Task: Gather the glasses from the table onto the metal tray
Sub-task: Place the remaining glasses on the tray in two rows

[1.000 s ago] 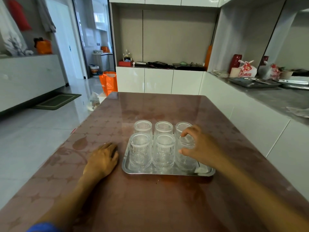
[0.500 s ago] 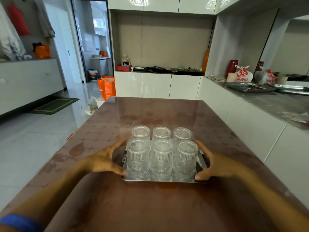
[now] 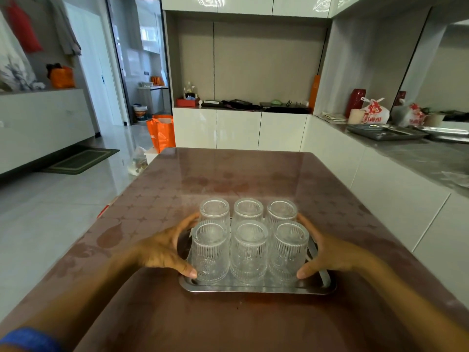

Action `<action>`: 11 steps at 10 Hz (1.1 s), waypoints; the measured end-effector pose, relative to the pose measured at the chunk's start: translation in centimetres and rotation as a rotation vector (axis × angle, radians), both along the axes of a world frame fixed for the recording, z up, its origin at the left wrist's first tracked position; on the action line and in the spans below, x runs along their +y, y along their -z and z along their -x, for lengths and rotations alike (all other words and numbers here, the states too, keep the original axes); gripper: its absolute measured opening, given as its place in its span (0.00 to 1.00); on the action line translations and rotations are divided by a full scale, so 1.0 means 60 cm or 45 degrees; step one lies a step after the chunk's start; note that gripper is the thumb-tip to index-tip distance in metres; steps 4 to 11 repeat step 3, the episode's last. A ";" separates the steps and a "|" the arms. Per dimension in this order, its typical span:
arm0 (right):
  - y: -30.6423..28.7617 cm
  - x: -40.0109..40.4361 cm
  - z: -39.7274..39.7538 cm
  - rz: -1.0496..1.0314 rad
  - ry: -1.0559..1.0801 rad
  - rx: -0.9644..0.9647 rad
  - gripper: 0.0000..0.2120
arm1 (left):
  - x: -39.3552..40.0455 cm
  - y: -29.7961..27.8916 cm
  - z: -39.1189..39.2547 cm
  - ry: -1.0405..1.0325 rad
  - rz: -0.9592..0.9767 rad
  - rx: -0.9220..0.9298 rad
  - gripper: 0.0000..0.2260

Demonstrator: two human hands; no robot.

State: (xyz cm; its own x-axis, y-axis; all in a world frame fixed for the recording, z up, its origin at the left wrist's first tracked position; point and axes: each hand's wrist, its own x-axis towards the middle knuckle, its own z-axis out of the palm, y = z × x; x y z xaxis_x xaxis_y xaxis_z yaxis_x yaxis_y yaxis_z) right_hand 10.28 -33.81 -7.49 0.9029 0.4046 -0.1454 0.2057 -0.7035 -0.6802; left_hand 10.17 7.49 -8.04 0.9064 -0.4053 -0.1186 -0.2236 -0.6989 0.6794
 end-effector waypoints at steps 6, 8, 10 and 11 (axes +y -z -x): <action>-0.014 0.007 0.016 0.003 -0.027 -0.010 0.69 | -0.016 -0.020 0.023 0.114 0.130 0.155 0.61; -0.014 0.007 0.016 0.003 -0.027 -0.010 0.69 | -0.016 -0.020 0.023 0.114 0.130 0.155 0.61; -0.014 0.007 0.016 0.003 -0.027 -0.010 0.69 | -0.016 -0.020 0.023 0.114 0.130 0.155 0.61; -0.014 0.007 0.016 0.003 -0.027 -0.010 0.69 | -0.016 -0.020 0.023 0.114 0.130 0.155 0.61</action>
